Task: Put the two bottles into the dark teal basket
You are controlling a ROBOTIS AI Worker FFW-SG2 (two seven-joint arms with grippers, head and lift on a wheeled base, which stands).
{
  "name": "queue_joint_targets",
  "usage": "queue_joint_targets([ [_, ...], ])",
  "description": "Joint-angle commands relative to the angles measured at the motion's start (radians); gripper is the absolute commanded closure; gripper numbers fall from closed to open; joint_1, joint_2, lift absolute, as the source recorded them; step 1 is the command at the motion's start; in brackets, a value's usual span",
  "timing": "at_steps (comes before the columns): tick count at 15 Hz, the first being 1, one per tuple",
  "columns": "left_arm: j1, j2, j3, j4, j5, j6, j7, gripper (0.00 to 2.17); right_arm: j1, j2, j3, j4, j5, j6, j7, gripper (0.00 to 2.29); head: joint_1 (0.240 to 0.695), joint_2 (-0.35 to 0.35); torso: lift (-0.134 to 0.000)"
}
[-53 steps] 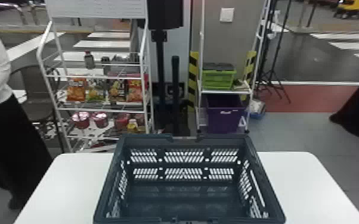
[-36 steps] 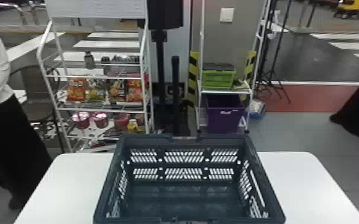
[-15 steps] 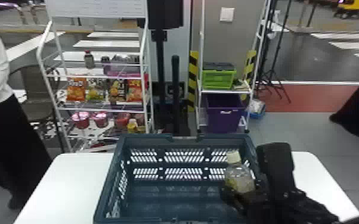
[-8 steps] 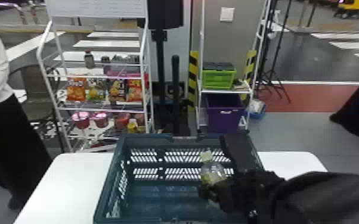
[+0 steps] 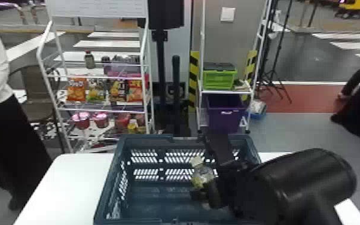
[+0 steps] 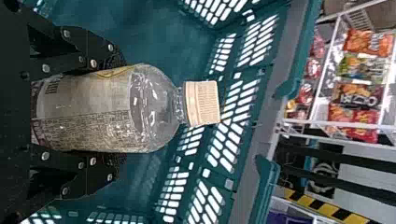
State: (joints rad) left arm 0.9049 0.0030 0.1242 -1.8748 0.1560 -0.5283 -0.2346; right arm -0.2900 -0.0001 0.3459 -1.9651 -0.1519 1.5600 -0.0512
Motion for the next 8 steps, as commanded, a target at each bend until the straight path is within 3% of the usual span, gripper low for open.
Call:
queue_joint_targets([
  [1,0.000,-0.006,0.000,0.000,0.004,0.000,0.000,2.07,-0.008,0.001,0.007,0.011,-0.001,0.012,-0.001,0.30,0.499,0.000,0.000],
  [2,0.000,-0.006,0.000,-0.001,0.004,0.000,0.000,2.07,-0.008,0.001,0.007,0.011,-0.001,0.012,-0.001,0.04,0.499,0.000,0.000],
  [6,0.003,-0.006,0.000,-0.004,0.004,0.000,0.000,2.07,0.006,0.001,0.001,-0.021,-0.006,0.012,0.002,0.03,0.499,0.000,0.000],
  [8,0.005,-0.006,0.000,-0.004,0.010,-0.003,0.000,2.07,0.061,-0.009,-0.012,-0.097,-0.005,-0.014,0.004,0.03,0.499,0.000,0.000],
])
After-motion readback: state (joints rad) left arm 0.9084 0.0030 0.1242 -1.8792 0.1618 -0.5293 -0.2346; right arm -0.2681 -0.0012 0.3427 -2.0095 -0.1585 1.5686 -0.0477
